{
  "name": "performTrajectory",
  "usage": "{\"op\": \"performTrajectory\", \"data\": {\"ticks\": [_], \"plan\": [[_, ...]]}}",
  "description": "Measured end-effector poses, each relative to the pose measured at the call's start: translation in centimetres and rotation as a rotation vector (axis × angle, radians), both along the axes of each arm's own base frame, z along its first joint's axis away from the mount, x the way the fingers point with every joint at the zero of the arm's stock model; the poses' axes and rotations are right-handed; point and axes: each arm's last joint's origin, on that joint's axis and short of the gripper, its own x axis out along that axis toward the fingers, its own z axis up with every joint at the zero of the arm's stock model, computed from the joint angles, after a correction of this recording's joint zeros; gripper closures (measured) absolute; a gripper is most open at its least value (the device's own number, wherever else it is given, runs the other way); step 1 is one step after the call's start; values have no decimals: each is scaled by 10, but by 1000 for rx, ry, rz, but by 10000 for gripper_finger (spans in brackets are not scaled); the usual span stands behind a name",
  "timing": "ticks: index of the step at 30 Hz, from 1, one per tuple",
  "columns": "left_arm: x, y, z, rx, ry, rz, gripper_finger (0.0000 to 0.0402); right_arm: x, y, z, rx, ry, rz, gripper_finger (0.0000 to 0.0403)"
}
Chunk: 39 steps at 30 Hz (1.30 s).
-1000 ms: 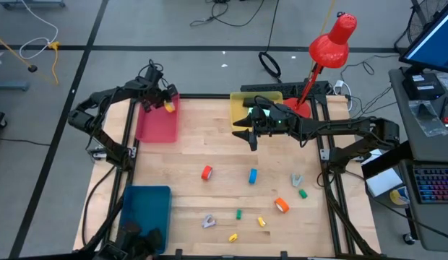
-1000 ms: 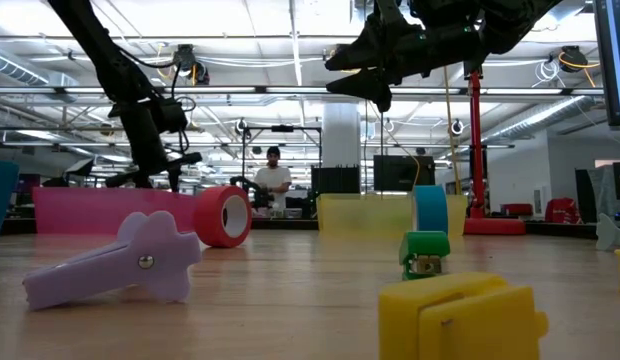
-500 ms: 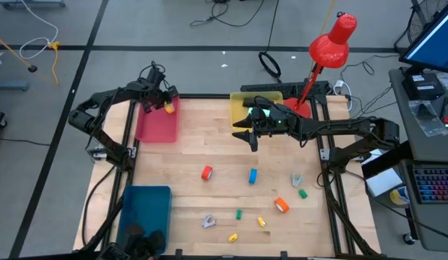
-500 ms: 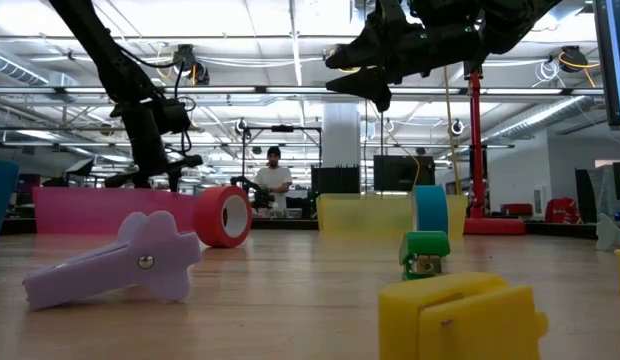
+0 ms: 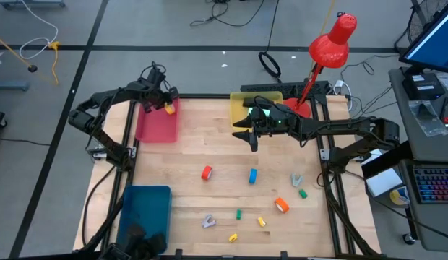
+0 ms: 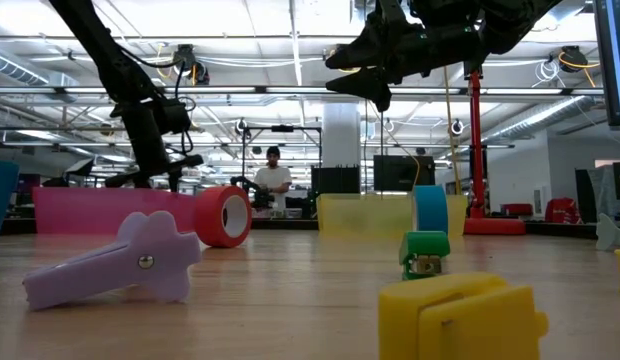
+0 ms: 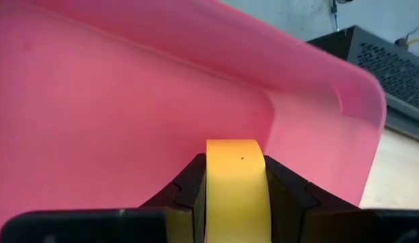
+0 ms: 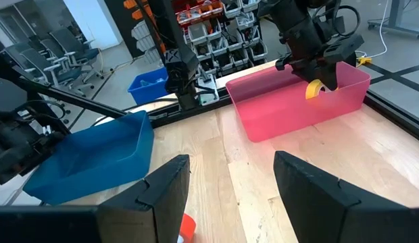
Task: Pick and place Stapler, Stapler remover, tape
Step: Put the yellow tape into the pink bin
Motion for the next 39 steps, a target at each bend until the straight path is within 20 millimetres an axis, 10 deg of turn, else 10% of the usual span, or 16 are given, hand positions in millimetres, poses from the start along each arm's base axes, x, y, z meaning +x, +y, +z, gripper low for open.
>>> {"op": "performTrajectory", "data": {"ticks": [31,39], "plan": [[14,-19,-5,-19,208,-64,273,0,0,0,14,-1,-2,195],[8,-16,3,-29,106,-80,215,0,0,0,14,-1,-2,195]]}}
